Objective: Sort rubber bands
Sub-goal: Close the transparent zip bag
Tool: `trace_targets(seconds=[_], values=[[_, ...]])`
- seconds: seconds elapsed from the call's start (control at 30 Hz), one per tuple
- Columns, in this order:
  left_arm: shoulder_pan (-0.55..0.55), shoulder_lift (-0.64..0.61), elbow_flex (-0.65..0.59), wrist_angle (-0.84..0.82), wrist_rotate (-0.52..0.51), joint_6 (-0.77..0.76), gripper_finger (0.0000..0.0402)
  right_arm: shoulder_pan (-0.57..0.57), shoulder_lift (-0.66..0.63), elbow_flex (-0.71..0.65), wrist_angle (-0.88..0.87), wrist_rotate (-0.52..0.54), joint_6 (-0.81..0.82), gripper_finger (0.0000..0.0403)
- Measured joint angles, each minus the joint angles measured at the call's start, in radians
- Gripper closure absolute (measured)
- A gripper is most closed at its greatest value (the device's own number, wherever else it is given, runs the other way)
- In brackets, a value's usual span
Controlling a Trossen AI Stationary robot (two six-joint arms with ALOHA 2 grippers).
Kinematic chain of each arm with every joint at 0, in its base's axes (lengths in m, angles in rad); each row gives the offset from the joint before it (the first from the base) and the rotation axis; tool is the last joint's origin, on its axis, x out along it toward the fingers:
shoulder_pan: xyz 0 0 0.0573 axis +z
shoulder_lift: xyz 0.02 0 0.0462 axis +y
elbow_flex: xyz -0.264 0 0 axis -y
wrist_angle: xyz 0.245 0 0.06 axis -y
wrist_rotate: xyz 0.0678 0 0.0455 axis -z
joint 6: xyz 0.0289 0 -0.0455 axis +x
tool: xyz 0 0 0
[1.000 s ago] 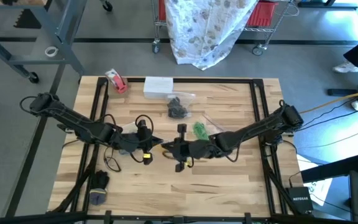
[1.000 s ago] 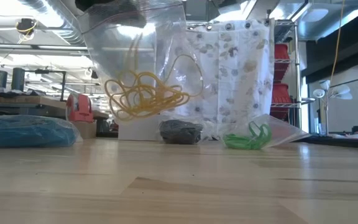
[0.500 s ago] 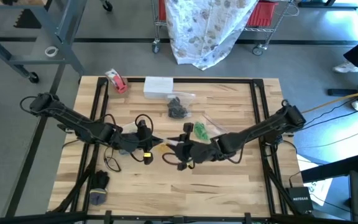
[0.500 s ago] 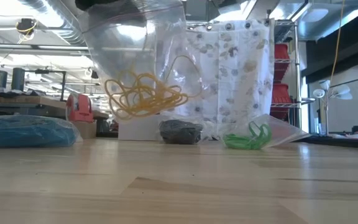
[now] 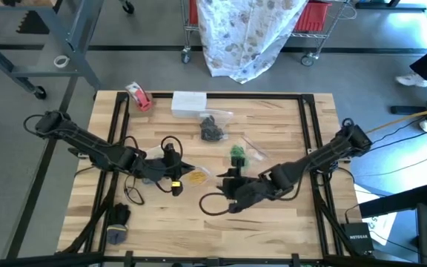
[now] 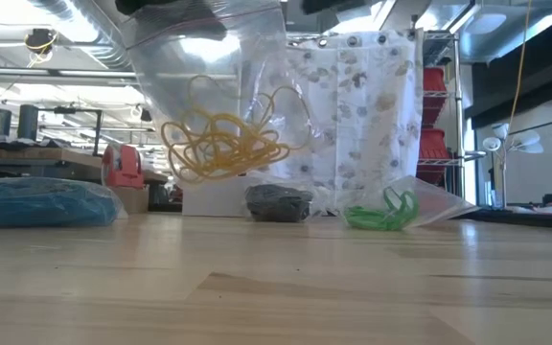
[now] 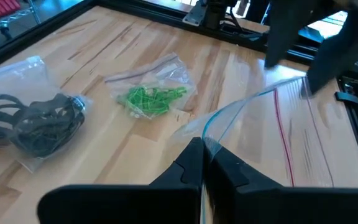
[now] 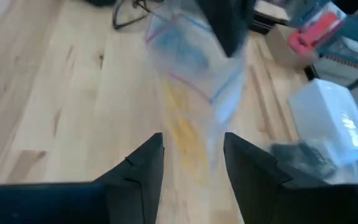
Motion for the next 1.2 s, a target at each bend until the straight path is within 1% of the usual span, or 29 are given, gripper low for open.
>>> trace_targets(seconds=[0.07, 0.2, 0.3, 0.43, 0.5, 0.57, 0.63, 0.7, 0.77, 0.8, 0.93, 1.03, 1.1, 1.2], values=[[-0.004, 0.0, 0.0, 0.0, 0.002, 0.001, 0.0401, -0.012, 0.005, -0.044, 0.121, 0.0, -0.027, 0.0242], [-0.013, 0.0, 0.0, 0.001, 0.011, 0.001, 0.0401, -0.039, 0.01, -0.092, 0.286, -0.012, -0.057, 0.0242], [-0.02, 0.0, 0.0, 0.004, 0.011, 0.005, 0.0401, -0.056, 0.019, -0.096, 0.309, -0.011, -0.065, 0.0242], [-0.026, 0.0, 0.0, 0.005, 0.011, 0.005, 0.0401, -0.073, 0.041, -0.096, 0.345, -0.054, -0.084, 0.0242], [-0.033, 0.0, 0.0, 0.006, 0.012, 0.01, 0.0401, -0.08, 0.053, -0.096, 0.363, -0.054, -0.099, 0.0246], [-0.034, 0.0, 0.0, 0.004, 0.015, 0.021, 0.0401, -0.08, 0.06, -0.097, 0.37, -0.054, -0.104, 0.026], [-0.04, 0.0, 0.0, -0.006, 0.019, 0.028, 0.0401, -0.079, 0.061, -0.095, 0.384, -0.052, -0.127, 0.0287], [-0.041, 0.0, 0.0, -0.011, 0.033, 0.046, 0.0401, -0.079, 0.061, -0.096, 0.386, -0.051, -0.149, 0.0325], [-0.047, 0.0, 0.0, -0.013, 0.05, 0.079, 0.0401, -0.078, 0.061, -0.096, 0.381, -0.044, -0.158, 0.0374], [-0.049, 0.0, 0.0, -0.015, 0.054, 0.09, 0.0401, -0.078, 0.061, -0.096, 0.377, -0.041, -0.169, 0.0388], [-0.054, 0.0, 0.0, -0.027, 0.054, 0.106, 0.0401, -0.078, 0.061, -0.095, 0.361, -0.032, -0.16, 0.0395], [-0.051, 0.0, 0.0, -0.033, 0.055, 0.122, 0.0398, -0.078, 0.061, -0.095, 0.326, -0.059, -0.125, 0.04], [-0.047, -0.003, 0.0, -0.037, 0.053, 0.146, 0.0388, -0.078, 0.061, -0.095, 0.288, -0.073, -0.099, 0.0401], [-0.046, -0.017, 0.015, -0.061, 0.059, 0.158, 0.0358, -0.078, 0.061, -0.095, 0.248, -0.09, -0.065, 0.0401]])
